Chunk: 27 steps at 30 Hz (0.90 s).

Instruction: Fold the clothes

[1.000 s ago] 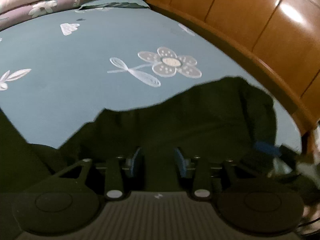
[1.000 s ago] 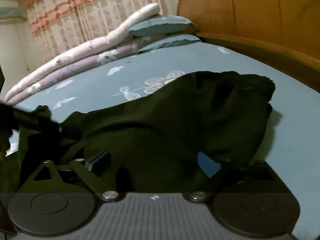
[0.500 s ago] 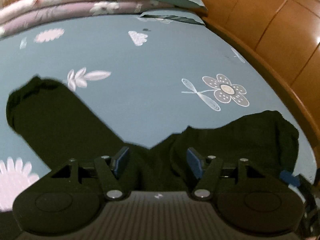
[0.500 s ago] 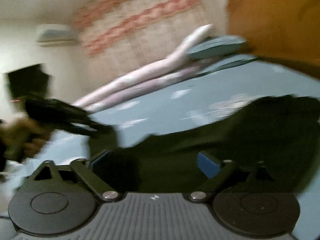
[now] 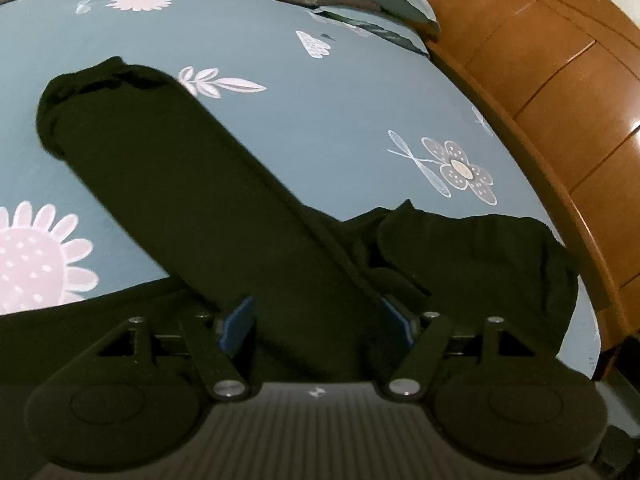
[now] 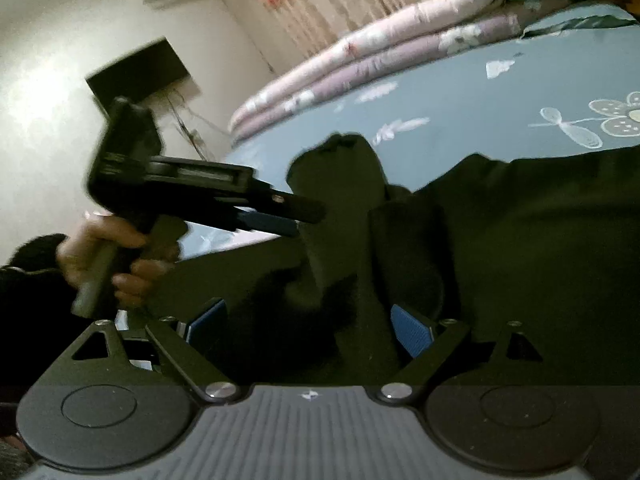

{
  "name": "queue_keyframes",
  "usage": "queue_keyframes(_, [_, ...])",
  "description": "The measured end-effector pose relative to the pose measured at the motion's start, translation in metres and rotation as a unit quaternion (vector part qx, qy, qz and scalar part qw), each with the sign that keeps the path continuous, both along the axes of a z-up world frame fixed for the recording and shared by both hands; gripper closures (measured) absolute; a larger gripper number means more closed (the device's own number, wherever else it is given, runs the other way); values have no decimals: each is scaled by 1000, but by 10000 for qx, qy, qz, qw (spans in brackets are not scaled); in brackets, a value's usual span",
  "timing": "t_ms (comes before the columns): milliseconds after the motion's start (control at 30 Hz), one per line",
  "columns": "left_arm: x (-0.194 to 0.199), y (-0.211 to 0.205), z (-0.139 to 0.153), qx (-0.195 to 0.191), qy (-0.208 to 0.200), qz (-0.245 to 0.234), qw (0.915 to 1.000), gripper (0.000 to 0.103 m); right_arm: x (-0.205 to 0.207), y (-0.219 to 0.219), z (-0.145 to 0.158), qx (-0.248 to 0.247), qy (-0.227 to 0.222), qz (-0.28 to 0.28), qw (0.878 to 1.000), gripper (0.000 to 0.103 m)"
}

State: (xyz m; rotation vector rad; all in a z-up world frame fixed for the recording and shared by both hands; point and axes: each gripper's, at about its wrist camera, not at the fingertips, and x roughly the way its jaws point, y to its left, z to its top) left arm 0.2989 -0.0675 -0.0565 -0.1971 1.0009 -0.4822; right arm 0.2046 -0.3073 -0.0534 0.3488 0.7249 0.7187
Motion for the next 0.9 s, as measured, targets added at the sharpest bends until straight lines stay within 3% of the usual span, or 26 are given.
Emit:
queue_keyframes(333, [-4,30,-12,-387,151,-67,9991,31,50,39,-5,-284,388,622,9969,11])
queue_keyframes(500, [-1,44,-18,-1132,473,-14,9924,31,66,60,-11,-603,504,808,9936,11])
queue_keyframes(667, [-1,51,-23,-1688,770,-50,9826,28,52,71,0,-411,297,1134,9923,11])
queue_keyframes(900, [1,47,-37,-1664,1036,38,9806,27,22,86,13,-191,184,1595,9868,11])
